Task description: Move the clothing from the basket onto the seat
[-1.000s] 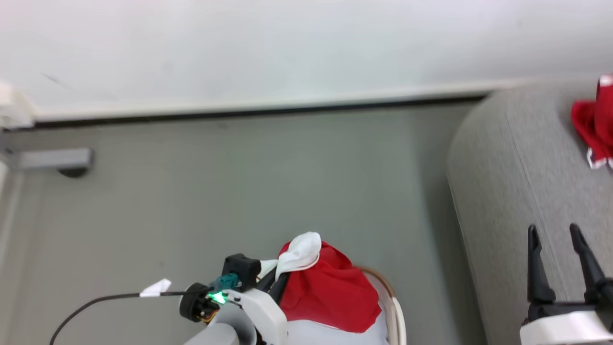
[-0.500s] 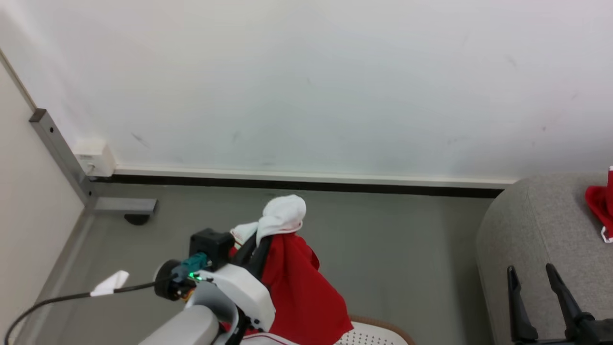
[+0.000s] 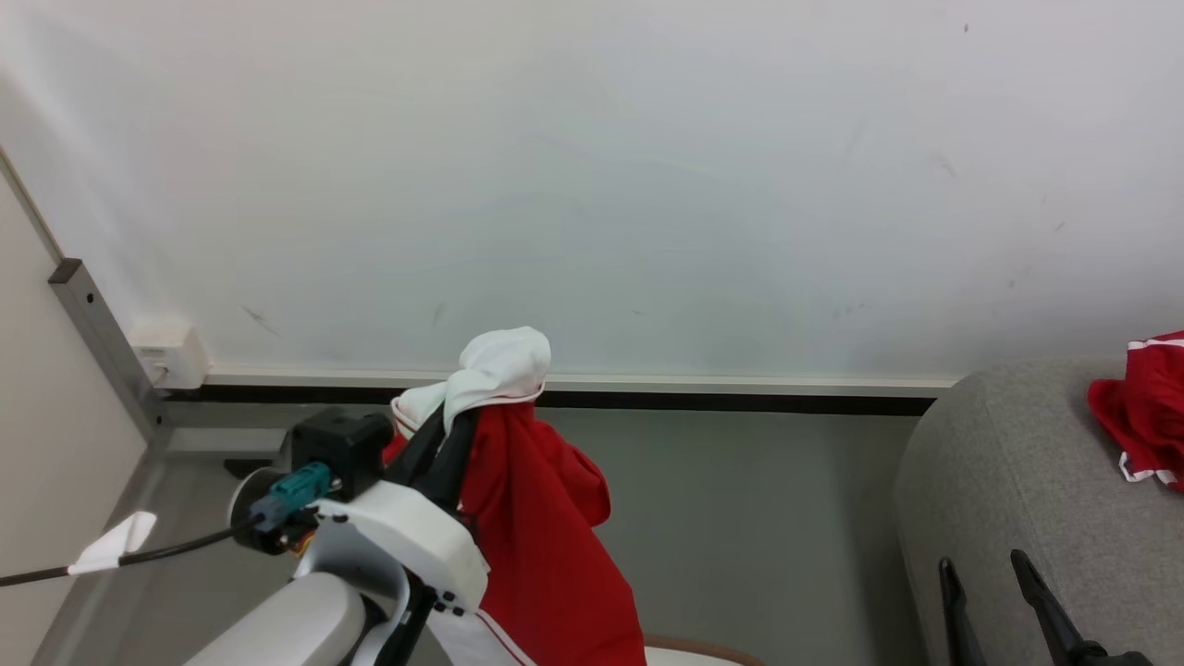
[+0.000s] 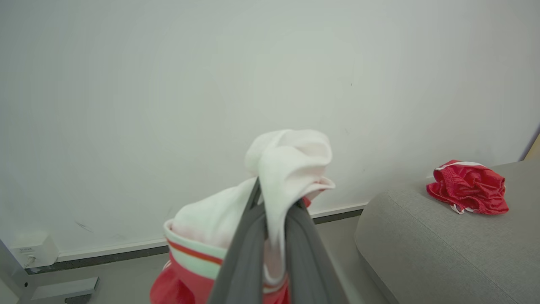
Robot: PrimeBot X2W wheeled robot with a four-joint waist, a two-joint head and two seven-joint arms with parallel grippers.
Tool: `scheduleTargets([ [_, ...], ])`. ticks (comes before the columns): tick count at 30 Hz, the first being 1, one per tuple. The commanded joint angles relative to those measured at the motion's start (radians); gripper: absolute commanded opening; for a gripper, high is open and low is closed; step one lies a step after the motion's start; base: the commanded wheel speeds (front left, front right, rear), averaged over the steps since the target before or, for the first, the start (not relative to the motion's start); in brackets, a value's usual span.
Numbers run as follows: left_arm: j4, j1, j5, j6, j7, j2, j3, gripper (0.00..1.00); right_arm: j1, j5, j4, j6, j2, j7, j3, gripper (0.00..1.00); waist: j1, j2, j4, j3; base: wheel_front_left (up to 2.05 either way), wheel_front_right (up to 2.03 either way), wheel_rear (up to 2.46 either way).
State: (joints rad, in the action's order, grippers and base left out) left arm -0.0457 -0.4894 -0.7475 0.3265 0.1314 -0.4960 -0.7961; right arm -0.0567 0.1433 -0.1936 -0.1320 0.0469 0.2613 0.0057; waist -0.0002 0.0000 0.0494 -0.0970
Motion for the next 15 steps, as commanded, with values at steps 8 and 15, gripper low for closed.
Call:
scheduleTargets([
  [8,0.070,0.008,0.018,0.023,-0.023,-0.024,-0.003,0.00,0.006,-0.068,0.094,0.002,0.002,0.002,0.113,1.00,0.0002,0.0000,-0.013,0.005,0.00,0.00,0.00],
  [15,0.098,-0.011,0.026,0.026,-0.038,-0.012,-0.017,0.00,0.084,-0.093,0.118,0.003,0.050,-0.064,0.379,1.00,0.0002,0.0000,-0.015,0.011,0.00,0.00,0.00],
])
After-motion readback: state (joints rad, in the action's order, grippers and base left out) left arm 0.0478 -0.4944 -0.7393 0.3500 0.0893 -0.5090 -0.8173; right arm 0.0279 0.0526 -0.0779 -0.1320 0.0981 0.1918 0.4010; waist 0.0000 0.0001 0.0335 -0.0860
